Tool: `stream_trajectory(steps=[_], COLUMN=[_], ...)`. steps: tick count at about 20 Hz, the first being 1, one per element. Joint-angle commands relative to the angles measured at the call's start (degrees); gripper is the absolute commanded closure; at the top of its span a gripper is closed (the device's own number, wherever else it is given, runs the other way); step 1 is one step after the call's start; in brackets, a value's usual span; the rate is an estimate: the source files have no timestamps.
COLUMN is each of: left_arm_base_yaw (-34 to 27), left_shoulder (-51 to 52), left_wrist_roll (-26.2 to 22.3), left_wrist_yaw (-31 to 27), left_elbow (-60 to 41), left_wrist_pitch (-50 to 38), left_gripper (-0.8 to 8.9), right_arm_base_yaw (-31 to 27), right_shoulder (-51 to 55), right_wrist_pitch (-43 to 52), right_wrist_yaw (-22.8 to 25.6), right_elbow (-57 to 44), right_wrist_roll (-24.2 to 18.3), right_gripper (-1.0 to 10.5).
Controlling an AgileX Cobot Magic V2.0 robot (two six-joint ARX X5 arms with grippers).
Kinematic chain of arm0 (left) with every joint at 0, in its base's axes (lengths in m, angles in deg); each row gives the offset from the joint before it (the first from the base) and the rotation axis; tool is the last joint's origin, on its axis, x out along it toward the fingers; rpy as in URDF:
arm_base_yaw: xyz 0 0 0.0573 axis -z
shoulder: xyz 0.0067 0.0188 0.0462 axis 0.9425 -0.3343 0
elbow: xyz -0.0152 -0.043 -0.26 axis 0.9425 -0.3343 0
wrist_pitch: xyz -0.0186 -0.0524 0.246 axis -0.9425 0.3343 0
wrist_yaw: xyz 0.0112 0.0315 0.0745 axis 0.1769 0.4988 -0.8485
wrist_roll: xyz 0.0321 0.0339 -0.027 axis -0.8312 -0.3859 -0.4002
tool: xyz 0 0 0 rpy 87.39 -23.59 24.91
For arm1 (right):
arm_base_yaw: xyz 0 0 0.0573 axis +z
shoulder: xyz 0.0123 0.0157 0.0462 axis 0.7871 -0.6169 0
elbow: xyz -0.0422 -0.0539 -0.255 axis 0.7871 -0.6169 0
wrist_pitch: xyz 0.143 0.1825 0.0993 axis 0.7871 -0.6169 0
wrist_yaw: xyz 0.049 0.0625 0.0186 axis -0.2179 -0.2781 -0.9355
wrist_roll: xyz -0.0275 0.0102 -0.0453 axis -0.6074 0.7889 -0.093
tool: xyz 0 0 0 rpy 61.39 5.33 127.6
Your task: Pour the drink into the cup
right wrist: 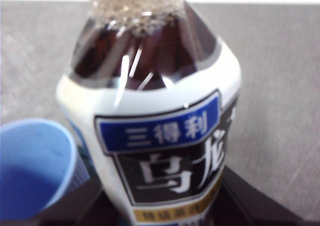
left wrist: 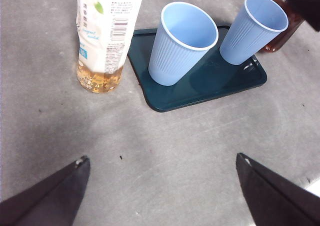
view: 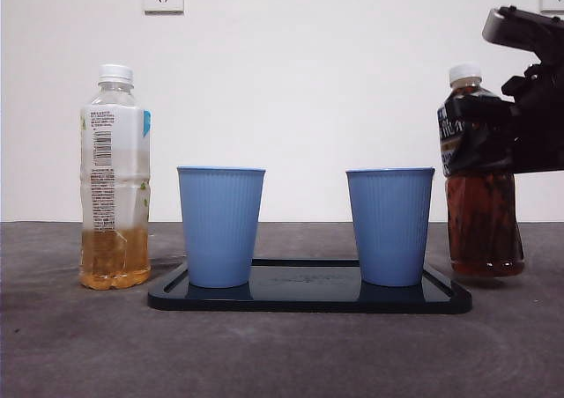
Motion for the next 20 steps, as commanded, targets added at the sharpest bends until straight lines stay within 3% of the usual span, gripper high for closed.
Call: stream_trajectory(steps=[1,9,15,20], left_arm_base_yaw=[0.2,0.2,0.2,0.2], left_shoulder=[-0.2,-0.2,-0.2,-0.2], left_wrist_roll=[0.1,0.1,-0.1,-0.2], left_wrist_yaw=[0.2,0.2,0.2,0.2], left_elbow=[1.2,1.2,1.2,1.2], left_wrist_pitch=[-0.7,-0.7,-0.7,-0.8], left_gripper=[3.44,3.44,3.44,3.44], right_arm_base_yaw=[0.2,-0.1,-0.1,-0.1], right_shoulder=[-0.1,-1.6,-2.6,-1.8], right_wrist_pitch=[3.8,3.1,1.8,-3.0], right_wrist_yaw=[0.1,0.1,0.0,0.2], right_elbow=[1.3,1.3,1.3,1.3], right_wrist_roll=[-0.6,-1.2,-1.0,-1.0], right_gripper=[8.0,8.0,7.4,6.2])
